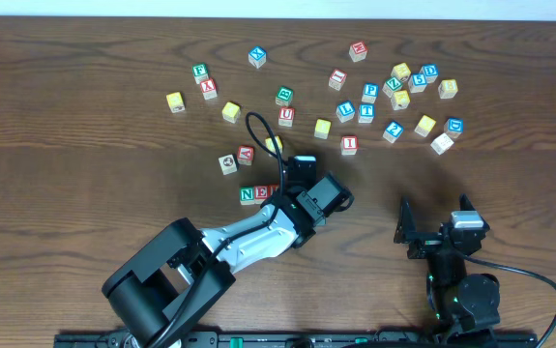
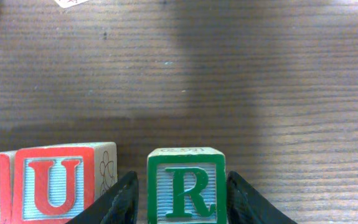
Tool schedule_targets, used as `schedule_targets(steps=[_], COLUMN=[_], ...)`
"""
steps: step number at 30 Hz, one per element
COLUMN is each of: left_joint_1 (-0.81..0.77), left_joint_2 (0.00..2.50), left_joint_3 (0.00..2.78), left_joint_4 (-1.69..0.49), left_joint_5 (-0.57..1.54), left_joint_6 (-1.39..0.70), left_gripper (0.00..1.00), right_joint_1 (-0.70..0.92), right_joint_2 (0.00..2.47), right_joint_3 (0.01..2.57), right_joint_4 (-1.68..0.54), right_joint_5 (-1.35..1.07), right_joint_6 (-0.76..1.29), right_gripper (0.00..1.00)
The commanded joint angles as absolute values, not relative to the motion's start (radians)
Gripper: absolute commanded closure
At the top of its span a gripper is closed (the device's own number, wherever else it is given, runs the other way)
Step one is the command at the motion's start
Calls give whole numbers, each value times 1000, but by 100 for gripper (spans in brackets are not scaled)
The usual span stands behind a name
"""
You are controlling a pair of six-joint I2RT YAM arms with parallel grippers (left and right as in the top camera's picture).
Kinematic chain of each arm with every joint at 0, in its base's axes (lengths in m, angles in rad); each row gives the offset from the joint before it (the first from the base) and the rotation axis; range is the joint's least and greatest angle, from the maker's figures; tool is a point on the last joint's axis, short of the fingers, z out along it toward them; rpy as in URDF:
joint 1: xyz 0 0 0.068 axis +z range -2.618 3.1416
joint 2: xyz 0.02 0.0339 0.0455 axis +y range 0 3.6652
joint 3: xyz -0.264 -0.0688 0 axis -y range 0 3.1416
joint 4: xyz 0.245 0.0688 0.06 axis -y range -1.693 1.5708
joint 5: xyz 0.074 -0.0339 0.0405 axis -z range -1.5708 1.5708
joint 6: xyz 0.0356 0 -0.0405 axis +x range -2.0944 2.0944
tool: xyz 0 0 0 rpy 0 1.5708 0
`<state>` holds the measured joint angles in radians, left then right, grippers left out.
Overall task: Spell out NEURIPS
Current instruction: 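Open the left gripper and lift it away from the R block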
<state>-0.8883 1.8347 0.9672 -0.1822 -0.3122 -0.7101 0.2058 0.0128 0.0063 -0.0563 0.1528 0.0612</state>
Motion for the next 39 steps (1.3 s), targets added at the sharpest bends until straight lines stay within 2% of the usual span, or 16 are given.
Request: schedule_targets(steps=[1, 13, 22, 29, 39], left_joint_1=[-888, -888, -887, -886, -755], left_joint_2=[1817, 1693, 1518, 1344, 1070], left_joint_3=[1025, 1063, 1063, 1063, 1063], left_joint_4=[-186, -240, -290, -397, -698], left_joint_5=[-316, -400, -414, -417, -410], left_joint_6=[-661, -589, -497, -414, -352], left_gripper=[57, 56, 42, 27, 26], right_joint_1=[199, 199, 199, 199, 199], right_joint_2=[12, 12, 12, 12, 12], right_joint_3=[6, 6, 6, 6, 6], right_joint_4=[-60, -60, -60, -60, -60], right_joint_5=[158, 158, 158, 158, 158], right_joint_6=[74, 74, 74, 74, 73], right_gripper=[1, 1, 1, 1, 1])
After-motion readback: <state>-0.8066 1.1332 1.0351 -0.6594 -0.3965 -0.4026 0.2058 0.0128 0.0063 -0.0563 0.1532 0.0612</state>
